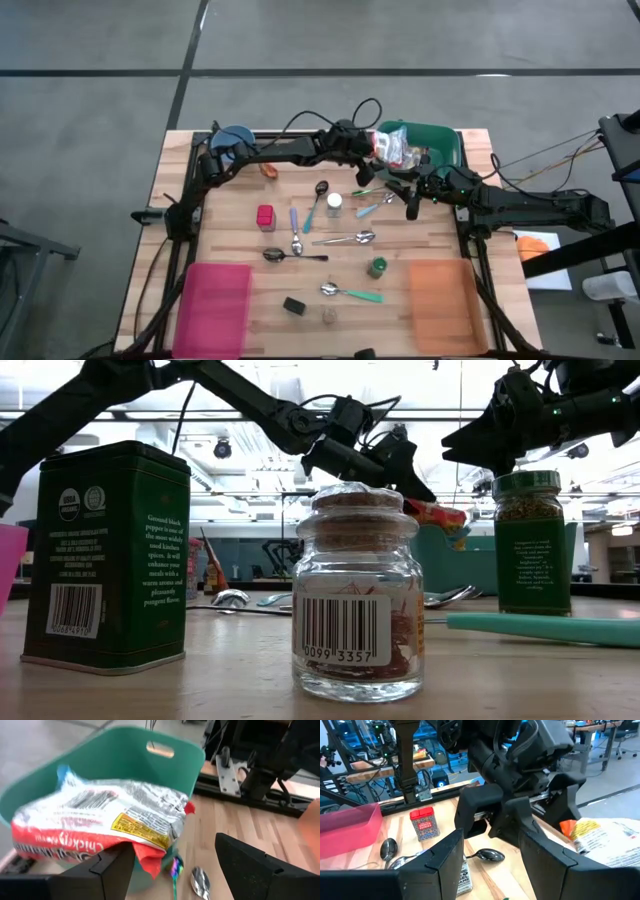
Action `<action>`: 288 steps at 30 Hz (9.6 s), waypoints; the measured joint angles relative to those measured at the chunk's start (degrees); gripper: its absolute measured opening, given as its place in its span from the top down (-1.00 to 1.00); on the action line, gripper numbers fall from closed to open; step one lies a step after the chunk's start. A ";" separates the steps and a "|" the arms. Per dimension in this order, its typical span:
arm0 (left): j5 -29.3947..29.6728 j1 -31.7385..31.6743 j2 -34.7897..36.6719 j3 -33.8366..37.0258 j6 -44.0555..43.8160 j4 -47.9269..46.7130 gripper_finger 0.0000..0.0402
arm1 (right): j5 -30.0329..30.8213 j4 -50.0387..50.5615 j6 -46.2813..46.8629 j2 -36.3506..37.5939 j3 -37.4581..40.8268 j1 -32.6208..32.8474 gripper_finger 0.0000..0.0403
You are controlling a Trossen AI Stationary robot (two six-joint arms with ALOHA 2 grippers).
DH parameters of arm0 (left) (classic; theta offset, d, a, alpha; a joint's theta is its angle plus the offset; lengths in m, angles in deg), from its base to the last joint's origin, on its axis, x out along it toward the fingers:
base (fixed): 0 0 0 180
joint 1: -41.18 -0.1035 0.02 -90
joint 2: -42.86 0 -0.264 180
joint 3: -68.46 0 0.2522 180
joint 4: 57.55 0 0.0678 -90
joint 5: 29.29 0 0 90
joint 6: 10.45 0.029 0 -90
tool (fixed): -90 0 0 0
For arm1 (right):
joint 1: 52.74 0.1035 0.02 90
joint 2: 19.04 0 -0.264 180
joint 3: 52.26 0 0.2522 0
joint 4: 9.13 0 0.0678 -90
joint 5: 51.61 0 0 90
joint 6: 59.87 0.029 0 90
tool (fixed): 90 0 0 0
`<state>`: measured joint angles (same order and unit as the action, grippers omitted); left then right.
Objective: Pick & Place Food Item
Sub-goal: Put the orange noodle pack into the green bin, then put the orange seasoning pack into the pink bin
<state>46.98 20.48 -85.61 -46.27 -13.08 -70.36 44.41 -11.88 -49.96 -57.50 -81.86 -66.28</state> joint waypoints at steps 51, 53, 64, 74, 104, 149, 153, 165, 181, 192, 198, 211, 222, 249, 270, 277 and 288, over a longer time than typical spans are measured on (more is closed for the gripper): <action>9.27 -1.48 44.22 49.43 5.33 28.52 -0.37 | 0.00 0.00 0.11 0.01 0.00 0.00 0.07; 10.29 -1.42 48.89 53.81 5.26 30.32 -0.37 | 0.00 0.00 0.00 0.00 0.00 0.00 0.07; 14.38 -1.36 58.29 65.13 4.12 33.65 -0.37 | 0.00 0.00 0.01 0.01 -0.01 0.02 0.07; 14.60 -1.42 58.95 64.89 4.13 33.99 -0.37 | 0.00 0.00 0.01 0.00 -0.02 0.02 0.07; 14.34 -1.36 58.99 64.89 5.63 30.40 -0.37 | 0.00 0.00 0.06 0.01 -0.01 0.00 0.07; 14.38 -1.40 59.41 64.92 5.46 8.46 -0.37 | 0.07 -1.92 11.94 0.00 0.00 0.02 0.07; 14.36 -1.36 59.39 64.92 5.46 7.74 -0.37 | 0.03 -3.64 6.19 -0.04 -0.02 0.02 0.07; 14.36 -1.36 59.39 64.92 5.48 7.75 -0.37 | 12.27 13.84 0.08 -6.70 -11.29 -0.15 0.07; 14.36 -1.38 59.39 64.92 5.63 7.74 -0.37 | 22.05 39.88 -4.39 -37.32 -40.91 0.28 0.07; 14.36 -1.38 59.39 64.92 5.62 7.76 -0.37 | 30.58 58.45 4.32 -50.16 -58.19 2.19 -0.56; 14.37 -1.40 59.39 64.92 5.61 7.75 -0.37 | 39.52 78.97 14.37 -60.01 -68.75 4.69 -0.66; 14.36 -1.38 59.39 64.94 5.48 7.76 -0.37 | 44.76 82.32 9.55 -68.52 -74.73 5.95 -0.24; 14.36 -1.40 59.39 64.94 5.48 7.76 -0.37 | 39.17 80.53 5.63 -68.28 -73.76 1.41 -0.06; 14.36 -1.36 59.39 64.94 5.61 7.76 -0.37 | 41.81 94.02 13.66 -67.72 -71.89 -2.29 -0.06; 14.38 -1.38 59.36 64.94 5.47 7.29 -0.37 | 39.80 102.60 26.94 -56.60 -59.77 -7.56 -0.06; 14.38 -1.38 59.36 64.94 5.48 6.64 -0.37 | 38.42 101.83 30.82 -49.60 -52.51 -8.24 -0.06; 14.38 -1.38 59.36 64.94 5.50 6.34 -0.37 | 38.31 93.15 33.48 -37.60 -46.01 -8.27 -0.06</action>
<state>61.36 19.10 -26.24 18.67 -7.57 -64.03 82.72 81.26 -16.48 -95.10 -127.87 -74.54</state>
